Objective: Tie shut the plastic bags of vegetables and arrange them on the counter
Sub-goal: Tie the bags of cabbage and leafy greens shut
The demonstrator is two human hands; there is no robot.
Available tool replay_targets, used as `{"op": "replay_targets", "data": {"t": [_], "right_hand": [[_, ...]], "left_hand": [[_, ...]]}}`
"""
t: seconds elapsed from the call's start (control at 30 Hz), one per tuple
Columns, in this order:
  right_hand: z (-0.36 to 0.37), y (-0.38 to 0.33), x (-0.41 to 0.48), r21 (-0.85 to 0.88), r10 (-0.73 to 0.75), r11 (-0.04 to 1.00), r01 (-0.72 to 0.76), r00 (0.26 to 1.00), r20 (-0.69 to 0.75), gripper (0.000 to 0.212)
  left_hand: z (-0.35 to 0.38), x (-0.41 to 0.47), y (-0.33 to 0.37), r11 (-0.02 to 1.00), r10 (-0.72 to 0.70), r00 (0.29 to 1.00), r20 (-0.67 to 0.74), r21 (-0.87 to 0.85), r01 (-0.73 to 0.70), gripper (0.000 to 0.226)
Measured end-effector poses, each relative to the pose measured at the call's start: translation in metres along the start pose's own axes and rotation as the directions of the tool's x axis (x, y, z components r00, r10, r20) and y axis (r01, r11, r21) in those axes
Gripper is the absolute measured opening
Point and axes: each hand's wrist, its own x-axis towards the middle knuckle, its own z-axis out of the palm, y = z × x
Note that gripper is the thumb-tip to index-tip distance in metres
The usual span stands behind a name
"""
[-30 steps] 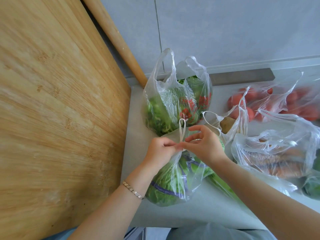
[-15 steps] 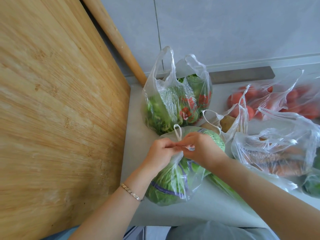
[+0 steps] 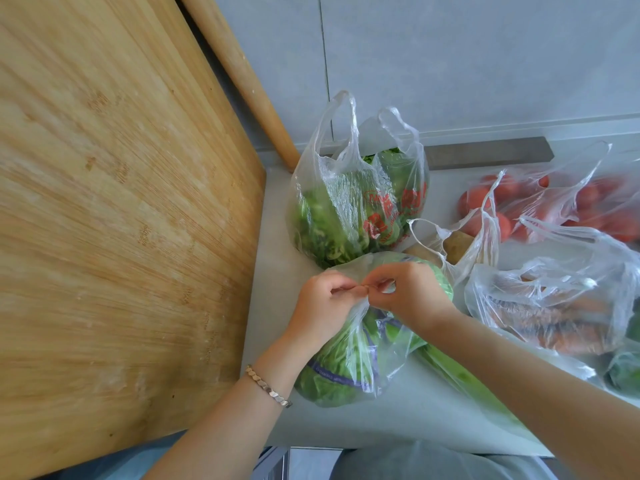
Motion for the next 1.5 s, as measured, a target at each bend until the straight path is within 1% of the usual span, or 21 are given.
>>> {"op": "replay_targets", "data": {"t": [0.07, 0.13, 0.2, 0.27, 0.37, 0.47, 0.53, 0.6, 0.63, 0.7, 0.77, 0.83, 0.9, 0.93, 1.0, 1.07, 1.13, 1.2, 1.27, 1.37, 1.5], "right_hand": [[0.0, 0.001, 0.0, 0.072, 0.017, 0.997, -0.014, 0.999, -0.036, 0.011], [-0.002, 0.001, 0.002, 0.129, 0.043, 0.991, -0.041, 0.999, -0.016, 0.017], [-0.008, 0.002, 0.005, 0.198, 0.08, 0.976, -0.088, 0.996, 0.05, 0.026], [-0.013, 0.004, 0.007, 0.268, 0.103, 0.954, -0.134, 0.987, 0.127, 0.029], [-0.015, 0.006, 0.007, 0.303, 0.116, 0.936, -0.178, 0.971, 0.211, 0.033], [-0.022, 0.005, 0.01, 0.328, 0.13, 0.912, -0.246, 0.933, 0.336, 0.032], [-0.028, 0.004, 0.012, 0.343, 0.101, 0.904, -0.255, 0.907, 0.408, 0.024], [-0.029, 0.004, 0.01, 0.291, 0.061, 0.939, -0.184, 0.921, 0.384, 0.015], [-0.027, 0.006, 0.008, 0.253, 0.028, 0.96, -0.12, 0.94, 0.34, 0.019], [-0.017, 0.009, 0.004, 0.198, -0.049, 0.98, 0.006, 0.976, 0.211, 0.033], [-0.008, 0.013, 0.0, 0.154, -0.125, 0.982, 0.113, 0.99, 0.064, 0.042], [-0.001, 0.021, -0.002, 0.051, -0.278, 0.958, 0.281, 0.959, -0.06, 0.038], [0.004, 0.028, -0.003, -0.1, -0.449, 0.892, 0.44, 0.889, -0.095, 0.028], [0.006, 0.03, -0.004, -0.174, -0.505, 0.857, 0.485, 0.858, -0.093, 0.023], [0.007, 0.034, -0.004, -0.28, -0.58, 0.797, 0.536, 0.807, -0.107, 0.015], [0.004, 0.034, -0.003, -0.345, -0.64, 0.744, 0.572, 0.759, -0.119, 0.022], [0.001, 0.032, 0.002, -0.464, -0.691, 0.667, 0.584, 0.717, -0.091, 0.026], [0.0, 0.03, 0.006, -0.553, -0.714, 0.603, 0.575, 0.698, -0.053, 0.028], [0.0, 0.033, 0.007, -0.549, -0.708, 0.605, 0.577, 0.706, -0.038, 0.029], [0.0, 0.039, 0.004, -0.462, -0.674, 0.66, 0.593, 0.739, -0.016, 0.027], [0.0, 0.044, 0.001, -0.42, -0.661, 0.67, 0.612, 0.75, 0.038, 0.01]], "left_hand": [[0.001, 0.0, -0.002, 0.999, 0.044, 0.999, -0.014, 0.026, -0.043, 0.007], [0.001, -0.001, -0.003, 0.993, 0.097, 0.995, -0.024, 0.065, -0.095, 0.009], [0.002, -0.002, -0.003, 0.981, 0.166, 0.986, -0.026, 0.106, -0.163, 0.011], [0.003, -0.003, -0.004, 0.969, 0.227, 0.973, -0.027, 0.11, -0.223, 0.012], [0.004, -0.005, -0.008, 0.956, 0.282, 0.959, -0.042, 0.102, -0.277, 0.011], [0.008, -0.003, -0.011, 0.958, 0.276, 0.96, -0.046, 0.086, -0.272, 0.011], [0.01, -0.002, -0.011, 0.979, 0.201, 0.979, -0.027, -0.005, -0.202, 0.01], [0.01, -0.001, -0.01, 0.99, 0.071, 0.997, 0.023, -0.122, -0.068, 0.009], [0.009, -0.001, -0.009, 0.984, 0.005, 0.998, 0.058, -0.18, 0.005, 0.008], [0.007, -0.001, -0.006, 0.953, -0.093, 0.987, 0.132, -0.277, 0.126, 0.01], [0.006, 0.001, -0.002, 0.934, -0.131, 0.974, 0.185, -0.306, 0.184, 0.012], [0.005, 0.004, 0.0, 0.932, -0.146, 0.965, 0.217, -0.298, 0.208, 0.014], [0.004, 0.005, 0.0, 0.923, -0.167, 0.958, 0.235, -0.305, 0.235, 0.016], [0.004, 0.006, 0.0, 0.916, -0.178, 0.954, 0.242, -0.314, 0.25, 0.017], [0.004, 0.006, -0.001, 0.904, -0.199, 0.944, 0.262, -0.323, 0.28, 0.019], [0.005, 0.007, -0.003, 0.904, -0.203, 0.938, 0.281, -0.315, 0.29, 0.021], [0.006, 0.007, -0.002, 0.898, -0.205, 0.936, 0.286, -0.325, 0.296, 0.022], [0.005, 0.007, 0.0, 0.894, -0.217, 0.938, 0.271, -0.33, 0.302, 0.023], [0.004, 0.007, 0.0, 0.9, -0.222, 0.937, 0.27, -0.313, 0.304, 0.026], [0.003, 0.008, 0.0, 0.903, -0.244, 0.928, 0.281, -0.282, 0.323, 0.027], [0.003, 0.009, 0.001, 0.895, -0.262, 0.924, 0.279, -0.287, 0.341, 0.025]]}}
